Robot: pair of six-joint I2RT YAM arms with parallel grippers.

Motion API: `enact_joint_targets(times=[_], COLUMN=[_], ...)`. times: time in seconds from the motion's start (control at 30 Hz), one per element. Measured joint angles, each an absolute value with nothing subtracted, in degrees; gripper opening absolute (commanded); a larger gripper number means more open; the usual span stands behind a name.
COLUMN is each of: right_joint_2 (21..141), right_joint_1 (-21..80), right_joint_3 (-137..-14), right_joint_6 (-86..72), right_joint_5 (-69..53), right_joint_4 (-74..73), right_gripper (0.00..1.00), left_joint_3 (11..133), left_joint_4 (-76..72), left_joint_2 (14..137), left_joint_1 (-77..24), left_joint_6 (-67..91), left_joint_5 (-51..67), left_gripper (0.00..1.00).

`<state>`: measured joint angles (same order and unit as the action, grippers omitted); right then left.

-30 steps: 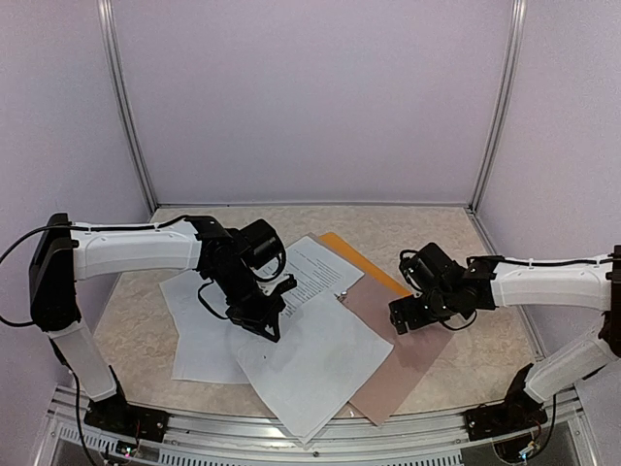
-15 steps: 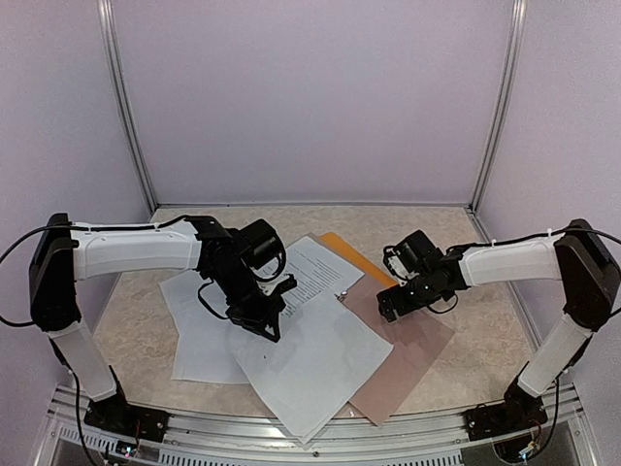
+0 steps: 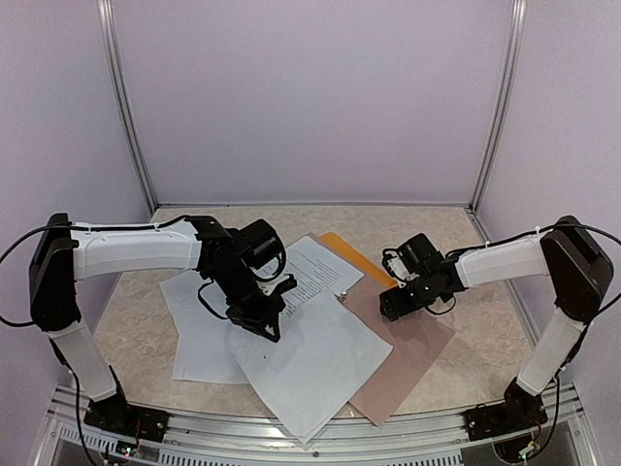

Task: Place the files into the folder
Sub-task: Insert the file into the form pockets on the folder.

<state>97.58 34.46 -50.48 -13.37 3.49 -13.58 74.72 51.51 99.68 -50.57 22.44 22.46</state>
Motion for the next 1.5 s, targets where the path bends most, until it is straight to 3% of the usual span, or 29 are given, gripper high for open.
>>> enact_joint_targets(times=[0.6, 1.5], right_joint_2=[97.9, 97.7], right_joint_1=[33.2, 30.6], right_joint_3=[-48.5, -47.3], right_joint_6=[-11.9, -12.1], right_joint_5=[3.6, -5.1], right_joint_4=[-7.4, -3.8], right_gripper=[0.51, 0.43], left_joint_3=[74.7, 82.1], left_joint_4=[51.5, 54.1], left_joint_2=[99.7, 102.8], left_joint_1=[-50.5, -48.3], left_joint_6=[22.5, 24.0], left_joint_5=[22.5, 22.6], left_gripper=[0.0, 0.0])
